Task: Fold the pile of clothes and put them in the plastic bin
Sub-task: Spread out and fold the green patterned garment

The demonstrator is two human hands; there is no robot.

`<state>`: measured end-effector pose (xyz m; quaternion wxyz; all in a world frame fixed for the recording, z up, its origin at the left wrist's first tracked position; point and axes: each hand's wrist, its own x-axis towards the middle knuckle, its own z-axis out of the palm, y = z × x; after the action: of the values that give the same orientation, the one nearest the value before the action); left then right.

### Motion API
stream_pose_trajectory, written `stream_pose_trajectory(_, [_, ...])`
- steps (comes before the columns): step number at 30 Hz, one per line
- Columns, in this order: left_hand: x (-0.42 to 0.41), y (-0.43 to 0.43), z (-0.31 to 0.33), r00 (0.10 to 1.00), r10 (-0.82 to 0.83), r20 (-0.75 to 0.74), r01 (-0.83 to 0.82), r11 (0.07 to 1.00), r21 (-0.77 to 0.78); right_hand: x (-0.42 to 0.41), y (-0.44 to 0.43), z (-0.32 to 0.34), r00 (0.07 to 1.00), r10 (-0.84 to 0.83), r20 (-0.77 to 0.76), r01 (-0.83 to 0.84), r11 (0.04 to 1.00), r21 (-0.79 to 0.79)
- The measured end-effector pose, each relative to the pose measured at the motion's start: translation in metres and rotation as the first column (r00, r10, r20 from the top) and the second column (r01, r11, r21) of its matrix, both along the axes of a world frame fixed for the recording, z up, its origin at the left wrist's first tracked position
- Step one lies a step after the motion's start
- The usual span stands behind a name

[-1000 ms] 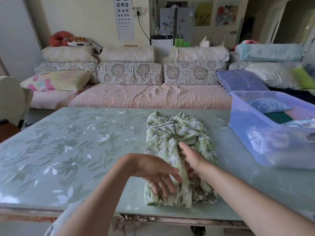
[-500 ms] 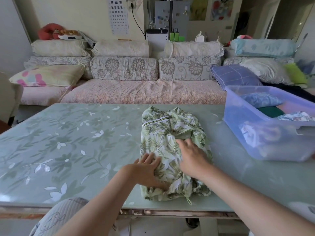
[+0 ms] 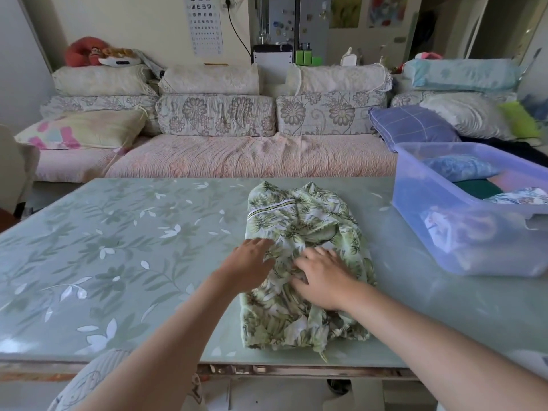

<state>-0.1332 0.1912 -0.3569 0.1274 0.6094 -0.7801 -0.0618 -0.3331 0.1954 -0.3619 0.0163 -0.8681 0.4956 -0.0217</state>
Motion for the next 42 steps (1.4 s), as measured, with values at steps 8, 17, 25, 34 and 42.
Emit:
stream_pose_trajectory(8, [-0.010,-0.062,-0.027,0.985,-0.005,0.173,-0.021,0.988,0.151,-0.001,-0.054,-0.009,0.993,0.031,-0.113,-0.018,0.994,0.111])
stream_pose_trajectory(17, [-0.019,-0.110,0.005,0.972,0.087,0.217,-0.078,0.996,-0.050,-0.001,-0.104,0.014,0.998,-0.047,-0.036,0.052,0.986,0.161])
stream_pose_trajectory(25, [-0.037,-0.167,-0.033,0.956,-0.001,0.293,-0.028,0.995,0.094,-0.020,-0.170,-0.002,0.983,-0.152,-0.103,0.164,0.980,0.114])
stream_pose_trajectory(34, [-0.047,-0.217,-0.009,0.996,0.059,0.072,-0.053,0.996,-0.075,-0.042,-0.217,-0.001,0.914,-0.239,0.327,0.251,0.968,0.004])
stream_pose_trajectory(42, [-0.064,-0.243,-0.037,0.947,-0.011,0.321,-0.062,0.974,0.217,-0.074,-0.242,-0.019,0.662,-0.740,0.118,0.739,0.671,0.061])
